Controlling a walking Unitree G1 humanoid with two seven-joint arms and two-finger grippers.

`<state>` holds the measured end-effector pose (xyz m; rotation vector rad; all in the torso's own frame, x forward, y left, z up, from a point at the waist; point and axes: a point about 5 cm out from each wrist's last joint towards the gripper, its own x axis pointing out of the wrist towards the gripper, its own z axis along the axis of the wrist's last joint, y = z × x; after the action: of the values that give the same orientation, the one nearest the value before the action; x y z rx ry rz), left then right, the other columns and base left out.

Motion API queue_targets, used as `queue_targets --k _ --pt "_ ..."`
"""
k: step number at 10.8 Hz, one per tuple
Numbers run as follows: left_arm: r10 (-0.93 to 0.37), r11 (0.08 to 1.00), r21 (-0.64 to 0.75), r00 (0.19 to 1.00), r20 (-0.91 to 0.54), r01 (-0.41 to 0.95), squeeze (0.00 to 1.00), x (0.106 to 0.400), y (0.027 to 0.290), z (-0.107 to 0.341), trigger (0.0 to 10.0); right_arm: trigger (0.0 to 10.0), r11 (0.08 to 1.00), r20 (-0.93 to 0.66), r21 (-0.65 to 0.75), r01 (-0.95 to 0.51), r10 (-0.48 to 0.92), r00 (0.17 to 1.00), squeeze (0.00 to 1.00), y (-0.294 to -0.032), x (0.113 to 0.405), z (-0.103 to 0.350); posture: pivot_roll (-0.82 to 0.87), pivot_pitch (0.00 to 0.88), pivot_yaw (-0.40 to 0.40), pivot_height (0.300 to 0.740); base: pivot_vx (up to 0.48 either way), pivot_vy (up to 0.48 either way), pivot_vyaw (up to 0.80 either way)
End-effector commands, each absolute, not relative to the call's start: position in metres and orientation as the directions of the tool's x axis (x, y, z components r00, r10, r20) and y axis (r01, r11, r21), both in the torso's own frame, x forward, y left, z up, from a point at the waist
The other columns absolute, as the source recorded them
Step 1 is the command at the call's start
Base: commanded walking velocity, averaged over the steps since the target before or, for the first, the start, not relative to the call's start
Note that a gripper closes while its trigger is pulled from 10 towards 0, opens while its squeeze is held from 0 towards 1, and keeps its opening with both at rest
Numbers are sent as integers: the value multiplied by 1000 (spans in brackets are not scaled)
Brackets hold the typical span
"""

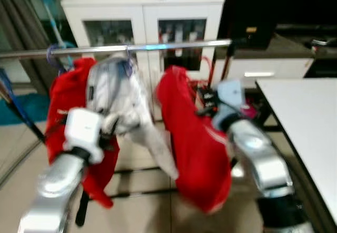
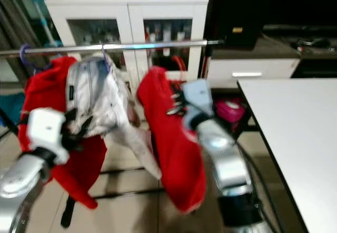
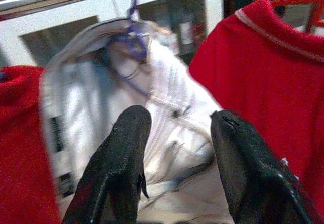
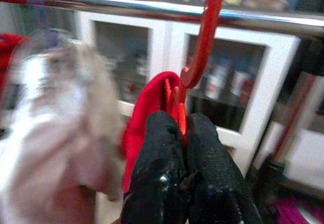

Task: Hang hanger

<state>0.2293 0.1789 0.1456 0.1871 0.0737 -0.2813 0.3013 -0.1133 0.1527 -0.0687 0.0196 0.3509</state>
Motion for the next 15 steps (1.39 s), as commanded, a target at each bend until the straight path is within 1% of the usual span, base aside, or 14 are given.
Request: queue_targets --k 1,2,3,4,5,6,7,8,9,10,12,15 --pt "-293 940 167 954 -62 299 0 228 180 154 10000 10000 922 73 -56 -384 387 919 0 -101 305 174 -29 0 28 740 0 0 0" --pt "-355 919 168 934 -46 357 0 227 176 158 10000 10000 917 68 -28 -399 400 914 0 -98 311 174 -23 0 28 740 0 0 0" --pt "-390 904 174 920 -41 391 0 226 174 160 10000 10000 915 63 -21 -404 404 913 0 -96 316 175 -17 0 29 740 0 0 0" --pt "-429 886 176 902 -41 429 0 223 174 163 10000 10000 919 50 -13 -395 395 917 0 -93 327 177 -10 0 32 740 0 0 0" --pt "-497 854 155 867 -35 496 0 220 174 169 10000 10000 927 26 -19 -376 376 926 0 -88 346 180 5 0 36 740 0 0 0" --pt "-546 828 140 837 -23 544 0 218 172 174 10000 10000 929 7 18 -370 370 929 0 -86 357 183 15 0 32 740 0 0 0" --pt "-624 771 134 781 -37 622 0 215 170 178 10000 10000 937 -22 28 -348 349 937 0 -82 373 185 24 0 27 740 0 0 0" --pt "-651 746 145 757 -45 650 0 214 174 183 10000 10000 950 -59 47 -308 311 949 0 -81 388 186 31 9 25 740 0 0 0" --pt "-659 737 151 750 -57 659 0 214 178 185 10000 10000 955 -99 21 -295 295 950 0 -81 396 185 34 19 25 740 0 0 0" --pt "-668 727 151 741 -69 670 0 211 180 187 10000 10000 964 -131 -20 -267 262 956 0 -83 403 188 42 55 26 740 0 0 0" --pt "-683 710 146 724 -98 689 0 204 184 190 10000 10000 976 -196 -57 -209 194 961 0 -87 411 189 58 83 11 740 0 0 0" --pt "-680 711 130 723 -122 691 0 196 183 188 10000 10000 977 -267 -75 -199 172 948 0 -89 410 176 75 106 -5 740 0 0 0"
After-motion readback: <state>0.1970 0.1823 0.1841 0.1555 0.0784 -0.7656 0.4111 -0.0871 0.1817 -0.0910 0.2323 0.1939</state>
